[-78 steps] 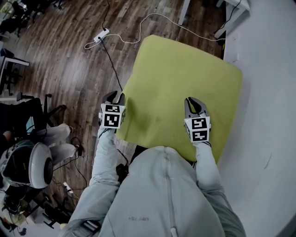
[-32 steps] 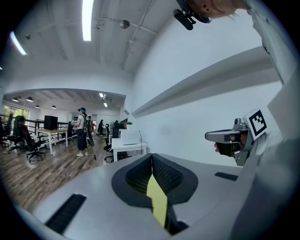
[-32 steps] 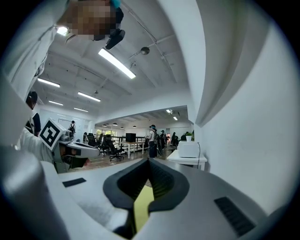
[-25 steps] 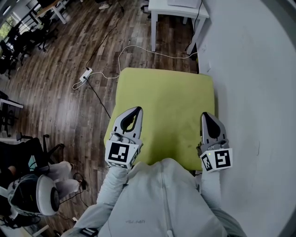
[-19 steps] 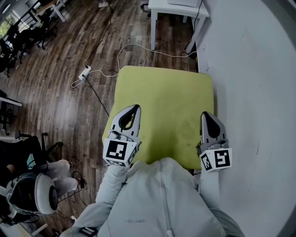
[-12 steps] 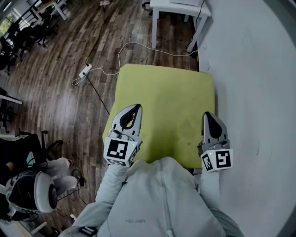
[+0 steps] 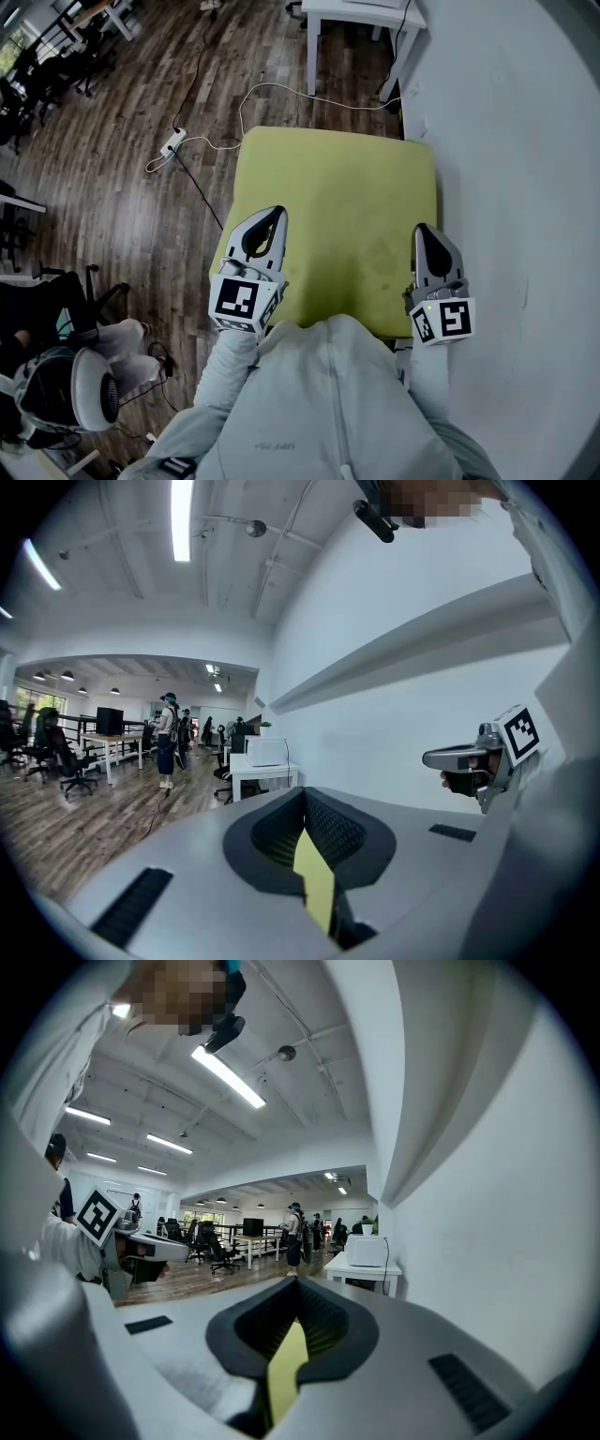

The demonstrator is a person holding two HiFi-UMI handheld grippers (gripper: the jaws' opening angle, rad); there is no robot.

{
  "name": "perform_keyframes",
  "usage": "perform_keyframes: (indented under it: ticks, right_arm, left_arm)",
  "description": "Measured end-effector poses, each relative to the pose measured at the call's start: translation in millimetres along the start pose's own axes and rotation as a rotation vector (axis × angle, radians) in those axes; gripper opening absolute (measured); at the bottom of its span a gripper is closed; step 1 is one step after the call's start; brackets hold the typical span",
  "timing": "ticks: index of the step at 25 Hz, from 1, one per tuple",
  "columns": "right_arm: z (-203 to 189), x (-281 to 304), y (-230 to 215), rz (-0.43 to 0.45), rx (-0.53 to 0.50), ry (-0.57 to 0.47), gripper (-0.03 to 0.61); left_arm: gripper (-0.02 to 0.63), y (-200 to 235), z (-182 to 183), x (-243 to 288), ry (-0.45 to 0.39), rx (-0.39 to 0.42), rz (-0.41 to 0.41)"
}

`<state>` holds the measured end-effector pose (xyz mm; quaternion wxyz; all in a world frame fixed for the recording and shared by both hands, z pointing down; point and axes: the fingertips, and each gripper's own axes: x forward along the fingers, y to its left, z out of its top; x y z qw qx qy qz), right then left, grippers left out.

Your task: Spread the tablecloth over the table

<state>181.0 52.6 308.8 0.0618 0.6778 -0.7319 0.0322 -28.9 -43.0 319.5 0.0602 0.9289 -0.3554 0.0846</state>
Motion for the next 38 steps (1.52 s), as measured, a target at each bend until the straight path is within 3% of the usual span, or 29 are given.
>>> perform_keyframes:
  ticks: [29,38]
  right_arm:
    - [1,13,5,0.009,0.003,0.008,0.021]
    - [1,13,3,-0.001,0.000,0.001,0.021]
  left_arm:
    - [0.025,13,3,-1,-0.011,0.003,0.005]
    - [0.025,9,-1,3,0.008,0.037,-0.054]
